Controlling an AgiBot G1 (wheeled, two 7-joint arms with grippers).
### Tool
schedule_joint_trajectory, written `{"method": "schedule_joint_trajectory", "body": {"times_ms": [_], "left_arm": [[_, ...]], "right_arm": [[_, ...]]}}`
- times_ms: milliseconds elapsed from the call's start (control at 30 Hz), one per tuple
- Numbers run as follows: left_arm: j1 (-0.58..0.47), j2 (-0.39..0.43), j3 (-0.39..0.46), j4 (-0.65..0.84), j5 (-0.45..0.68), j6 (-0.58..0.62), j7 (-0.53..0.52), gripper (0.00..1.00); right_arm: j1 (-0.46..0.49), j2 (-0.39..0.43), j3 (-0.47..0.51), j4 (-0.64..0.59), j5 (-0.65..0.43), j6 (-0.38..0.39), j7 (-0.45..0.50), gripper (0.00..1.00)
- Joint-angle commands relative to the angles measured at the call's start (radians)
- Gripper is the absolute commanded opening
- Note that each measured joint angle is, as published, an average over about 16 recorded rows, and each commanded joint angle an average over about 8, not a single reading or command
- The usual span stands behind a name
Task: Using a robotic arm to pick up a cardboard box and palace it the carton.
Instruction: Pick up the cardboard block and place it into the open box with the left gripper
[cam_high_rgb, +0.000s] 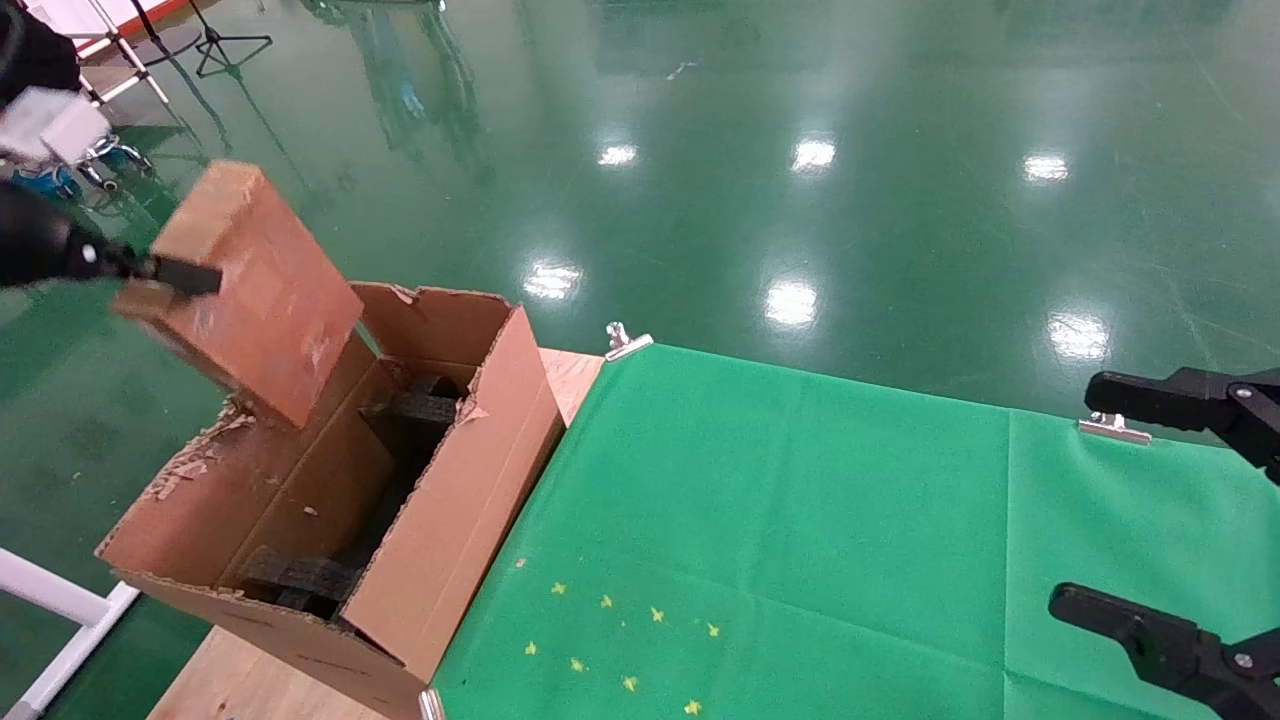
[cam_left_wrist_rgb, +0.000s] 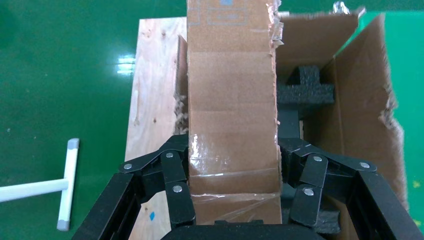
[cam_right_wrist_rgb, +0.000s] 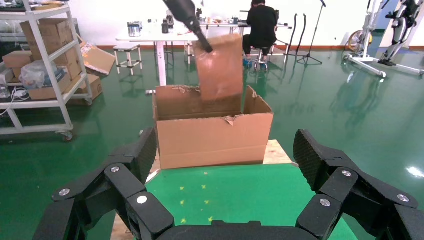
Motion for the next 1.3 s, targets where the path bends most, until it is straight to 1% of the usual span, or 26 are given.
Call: {"method": "schedule_joint_trajectory", "body": {"times_ms": [33,200,433,633,967,1300], "left_arm": [[0.025,-0.013,0.001,0.010,-0.016,-0.016,0.037,0.00],[0.078,-0.017,0.004,0.063,-0.046,-0.045,0.088,0.00],[0.145,-0.006,0.019,0.151,-0.052,-0.098,0.155,0.00],[0.181,0.011,0.027,0.224,-0.055,-0.127,0.209,0.00],[0.226,0.052,0.030,0.345,-0.069,-0.161,0.279,0.00],[0.277,0.109,0.021,0.463,-0.099,-0.212,0.334,0.00]], "right_arm": [[0.000,0.000,0.000,0.000,0.000,0.000,0.000,1.00],[0.000,0.000,0.000,0.000,0.000,0.000,0.000,1.00],[0.000,0.000,0.000,0.000,0.000,0.000,0.000,1.00],[0.000,0.000,0.000,0.000,0.000,0.000,0.000,1.00],[0.000,0.000,0.000,0.000,0.000,0.000,0.000,1.00],[0.000,0.000,0.000,0.000,0.000,0.000,0.000,1.00]]}}
